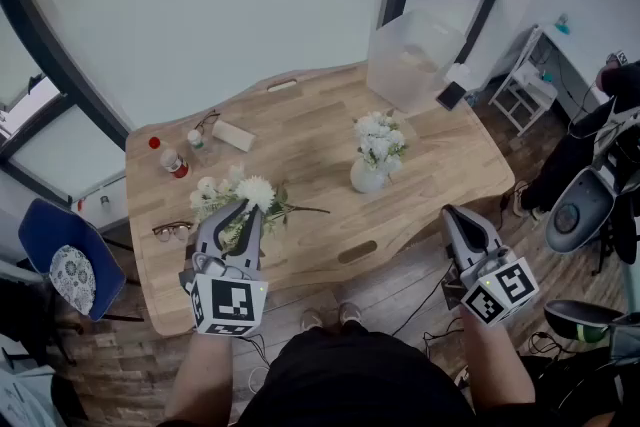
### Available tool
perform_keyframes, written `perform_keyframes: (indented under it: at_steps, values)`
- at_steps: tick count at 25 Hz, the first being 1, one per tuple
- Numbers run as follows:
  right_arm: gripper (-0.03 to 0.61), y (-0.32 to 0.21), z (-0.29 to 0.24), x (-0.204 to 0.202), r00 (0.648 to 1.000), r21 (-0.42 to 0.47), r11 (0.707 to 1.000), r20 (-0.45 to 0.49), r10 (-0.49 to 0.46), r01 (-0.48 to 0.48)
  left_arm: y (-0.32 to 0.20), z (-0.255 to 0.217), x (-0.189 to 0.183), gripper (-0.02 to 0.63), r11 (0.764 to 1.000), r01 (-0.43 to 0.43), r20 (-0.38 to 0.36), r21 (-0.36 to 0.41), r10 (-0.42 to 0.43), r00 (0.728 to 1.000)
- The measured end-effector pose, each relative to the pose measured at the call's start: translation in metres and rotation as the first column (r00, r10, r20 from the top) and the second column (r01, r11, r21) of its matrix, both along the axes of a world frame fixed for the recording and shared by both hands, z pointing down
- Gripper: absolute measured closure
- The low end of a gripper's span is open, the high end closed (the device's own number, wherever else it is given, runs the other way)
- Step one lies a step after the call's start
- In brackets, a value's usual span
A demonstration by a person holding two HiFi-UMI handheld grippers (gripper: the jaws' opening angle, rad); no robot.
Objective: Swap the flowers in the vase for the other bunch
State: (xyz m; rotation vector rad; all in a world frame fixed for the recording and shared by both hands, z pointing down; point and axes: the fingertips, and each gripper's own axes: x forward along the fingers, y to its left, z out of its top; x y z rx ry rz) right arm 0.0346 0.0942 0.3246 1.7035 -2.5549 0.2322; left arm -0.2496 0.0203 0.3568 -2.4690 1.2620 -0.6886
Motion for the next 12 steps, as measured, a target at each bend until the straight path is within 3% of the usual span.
perform_keyframes:
  at_steps: [12]
  values:
    - [0.552,-0.012,-0.008,-0.014,0.997,0.033,0.997,-0.037,0.071,-0.070,-0.025,0.012,-0.004,0.561,0.997,-0.080,-0.005,-0.011,0.080,0.997]
